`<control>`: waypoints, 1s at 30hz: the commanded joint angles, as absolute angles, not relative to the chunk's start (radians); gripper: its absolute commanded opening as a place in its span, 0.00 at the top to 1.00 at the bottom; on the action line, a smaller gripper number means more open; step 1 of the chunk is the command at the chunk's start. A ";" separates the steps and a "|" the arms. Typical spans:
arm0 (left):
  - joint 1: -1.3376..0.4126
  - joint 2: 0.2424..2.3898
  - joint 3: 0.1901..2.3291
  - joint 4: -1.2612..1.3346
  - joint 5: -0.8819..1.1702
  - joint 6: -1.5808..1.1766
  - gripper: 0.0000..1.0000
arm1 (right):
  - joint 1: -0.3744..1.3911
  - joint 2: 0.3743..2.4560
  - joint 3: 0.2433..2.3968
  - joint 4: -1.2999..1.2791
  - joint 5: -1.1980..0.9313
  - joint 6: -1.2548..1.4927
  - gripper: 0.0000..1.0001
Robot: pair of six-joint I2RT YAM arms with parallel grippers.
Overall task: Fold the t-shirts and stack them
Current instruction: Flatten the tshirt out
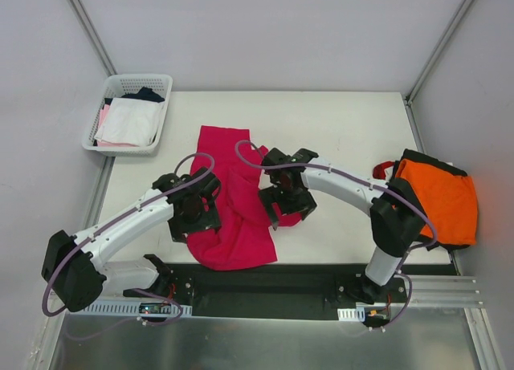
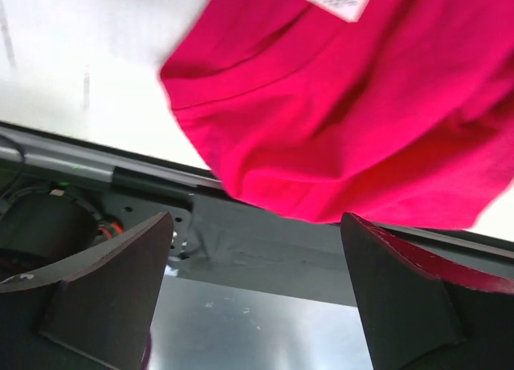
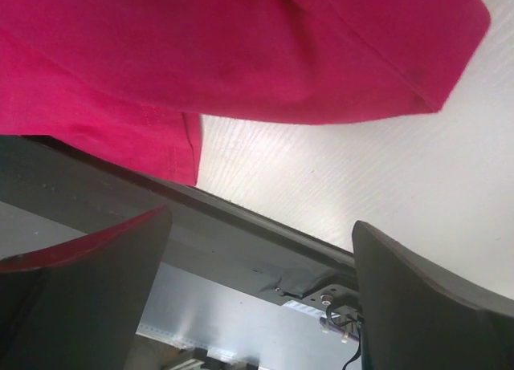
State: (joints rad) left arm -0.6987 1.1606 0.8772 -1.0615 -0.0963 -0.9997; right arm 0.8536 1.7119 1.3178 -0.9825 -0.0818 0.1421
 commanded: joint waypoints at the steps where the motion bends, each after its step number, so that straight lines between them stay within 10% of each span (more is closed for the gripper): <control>1: -0.693 1.183 0.951 -1.031 -0.068 -0.977 0.16 | 0.851 1.790 1.417 -0.988 -0.052 0.074 0.00; 14: -0.703 1.114 0.927 -0.913 -0.012 -1.009 0.28 | 0.729 2.009 1.776 -0.976 -0.230 0.020 0.11; 18: -0.703 1.097 0.914 -0.904 -0.002 -0.997 0.28 | 0.727 2.069 1.787 -0.937 -0.331 0.020 0.57; 24: -0.703 1.152 0.960 -0.903 -0.002 -0.948 0.28 | 0.741 2.062 1.741 -0.879 -0.390 0.072 0.44; 30: -0.701 1.204 0.982 -0.896 -0.002 -0.923 0.28 | 0.773 2.022 1.707 -0.861 -0.413 0.093 0.53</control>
State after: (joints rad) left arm -0.6994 1.1786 0.9386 -0.8970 -0.0071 -0.9588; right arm 0.7471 2.0846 1.7267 -0.8837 -0.3645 0.0643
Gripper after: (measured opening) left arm 0.722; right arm 0.496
